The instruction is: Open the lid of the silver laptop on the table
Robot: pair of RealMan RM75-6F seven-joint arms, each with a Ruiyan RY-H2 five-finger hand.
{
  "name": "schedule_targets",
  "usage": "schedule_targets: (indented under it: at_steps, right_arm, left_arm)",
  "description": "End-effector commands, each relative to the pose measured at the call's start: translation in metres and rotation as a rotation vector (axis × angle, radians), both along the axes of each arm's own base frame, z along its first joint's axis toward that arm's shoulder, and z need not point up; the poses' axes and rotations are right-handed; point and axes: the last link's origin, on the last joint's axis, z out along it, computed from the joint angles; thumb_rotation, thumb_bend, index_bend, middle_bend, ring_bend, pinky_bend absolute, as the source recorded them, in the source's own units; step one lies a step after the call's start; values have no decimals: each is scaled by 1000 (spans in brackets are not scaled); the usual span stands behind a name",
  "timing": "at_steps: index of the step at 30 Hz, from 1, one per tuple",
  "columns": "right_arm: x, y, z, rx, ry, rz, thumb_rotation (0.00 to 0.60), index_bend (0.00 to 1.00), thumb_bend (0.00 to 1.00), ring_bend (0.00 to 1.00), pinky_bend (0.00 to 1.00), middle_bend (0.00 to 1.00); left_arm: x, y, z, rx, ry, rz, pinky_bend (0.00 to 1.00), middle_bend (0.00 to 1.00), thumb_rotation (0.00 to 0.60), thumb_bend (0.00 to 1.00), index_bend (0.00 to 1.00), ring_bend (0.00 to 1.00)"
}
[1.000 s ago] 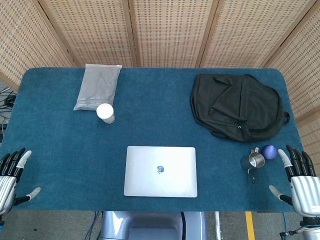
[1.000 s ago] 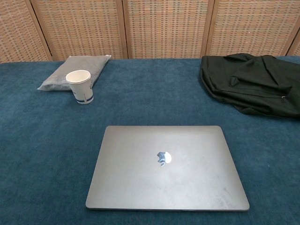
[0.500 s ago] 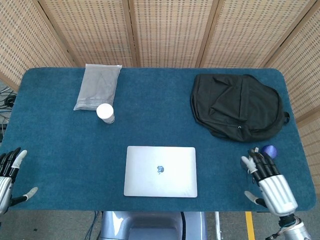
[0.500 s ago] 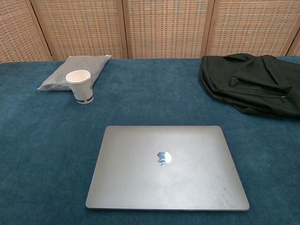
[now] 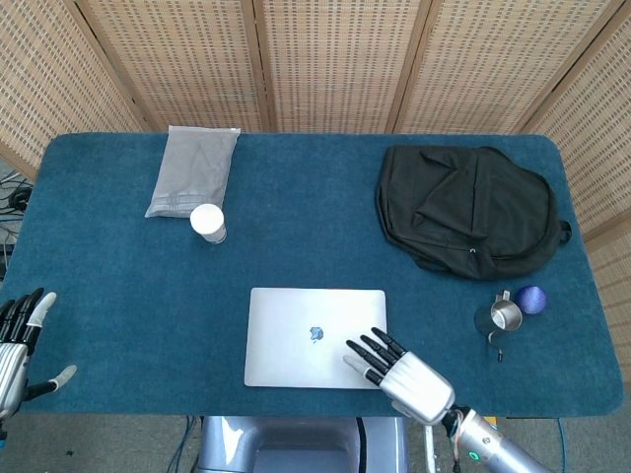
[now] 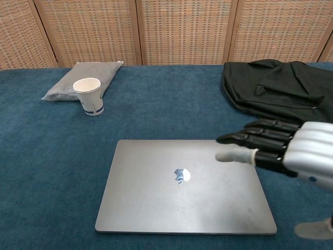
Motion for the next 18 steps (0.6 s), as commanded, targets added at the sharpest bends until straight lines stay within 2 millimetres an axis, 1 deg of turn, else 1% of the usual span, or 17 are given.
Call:
schedule_targets:
  at_steps: [1, 4, 9, 11, 18]
  right_arm:
    - [30, -8, -33, 36, 39, 65, 600, 81, 0, 0, 0, 0]
    - [42, -9, -49, 44, 54, 85, 600, 90, 0, 0, 0, 0]
    - [59, -9, -67, 42, 75, 126, 600, 102, 0, 0, 0, 0]
    - [66, -10, -78, 26, 103, 145, 600, 104, 0, 0, 0, 0]
    - [79, -12, -95, -11, 145, 158, 600, 104, 0, 0, 0, 0]
  left_arm:
    - [0, 1, 1, 1, -3, 2, 0, 0, 600, 8, 0, 0]
    - [-1, 2, 2, 1, -5, 7, 0, 0, 600, 8, 0, 0]
    - [-3, 6, 2, -2, -5, 19, 0, 0, 600, 8, 0, 0]
    - [-4, 7, 1, -4, -4, 25, 0, 0, 600, 8, 0, 0]
    - [-5, 8, 2, -2, -3, 29, 0, 0, 600, 8, 0, 0]
